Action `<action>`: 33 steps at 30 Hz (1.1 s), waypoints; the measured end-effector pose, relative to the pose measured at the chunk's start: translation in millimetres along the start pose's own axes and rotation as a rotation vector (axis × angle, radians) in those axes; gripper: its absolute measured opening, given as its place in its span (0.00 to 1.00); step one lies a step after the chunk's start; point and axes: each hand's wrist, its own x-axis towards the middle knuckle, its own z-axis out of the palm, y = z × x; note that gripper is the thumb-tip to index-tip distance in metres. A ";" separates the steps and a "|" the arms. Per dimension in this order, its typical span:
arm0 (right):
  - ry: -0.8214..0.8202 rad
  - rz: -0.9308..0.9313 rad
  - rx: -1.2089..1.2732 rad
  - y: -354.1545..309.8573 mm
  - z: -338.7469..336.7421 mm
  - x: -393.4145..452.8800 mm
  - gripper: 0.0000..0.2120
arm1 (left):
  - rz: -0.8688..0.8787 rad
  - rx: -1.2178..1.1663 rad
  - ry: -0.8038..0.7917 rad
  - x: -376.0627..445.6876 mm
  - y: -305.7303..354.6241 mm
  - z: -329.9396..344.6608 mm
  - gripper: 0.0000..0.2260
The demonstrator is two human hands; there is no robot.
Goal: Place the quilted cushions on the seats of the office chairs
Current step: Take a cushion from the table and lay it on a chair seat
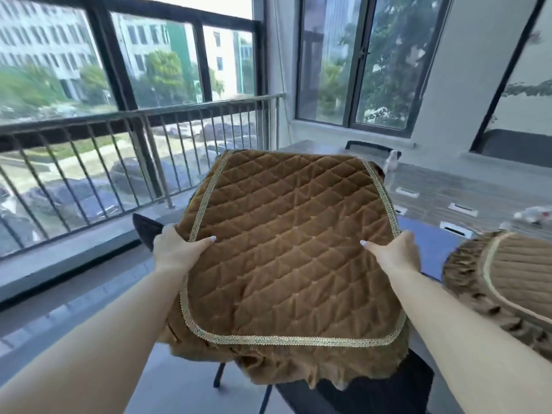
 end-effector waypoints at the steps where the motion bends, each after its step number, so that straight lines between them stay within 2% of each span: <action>1: -0.018 -0.008 0.002 -9.1 8.9 -5.4 0.37 | -0.006 0.007 0.014 5.4 -7.1 -10.4 0.36; 7: -0.106 -0.137 0.024 -92.1 93.3 -43.5 0.38 | -0.100 0.024 0.168 47.7 -66.5 -93.8 0.37; 13: -0.188 -0.183 0.070 -152.1 178.1 -45.8 0.34 | -0.140 0.026 0.230 115.8 -106.7 -127.7 0.34; 14: -0.199 -0.190 0.065 -158.0 181.0 -45.8 0.34 | -0.139 0.022 0.229 119.6 -105.9 -128.8 0.34; 21: -0.194 -0.142 0.062 -246.4 299.0 22.0 0.32 | -0.101 0.037 0.196 288.7 -103.9 -112.1 0.33; 29: -0.139 -0.134 0.096 -340.2 360.9 84.4 0.28 | -0.122 0.045 0.127 435.0 -86.8 -85.7 0.33; 31: -0.095 -0.140 0.099 -354.5 370.0 92.4 0.28 | -0.121 0.041 0.083 463.6 -88.7 -75.8 0.30; 33: -0.043 -0.133 0.099 -368.8 376.4 99.2 0.28 | -0.100 0.022 0.031 494.2 -87.9 -65.2 0.24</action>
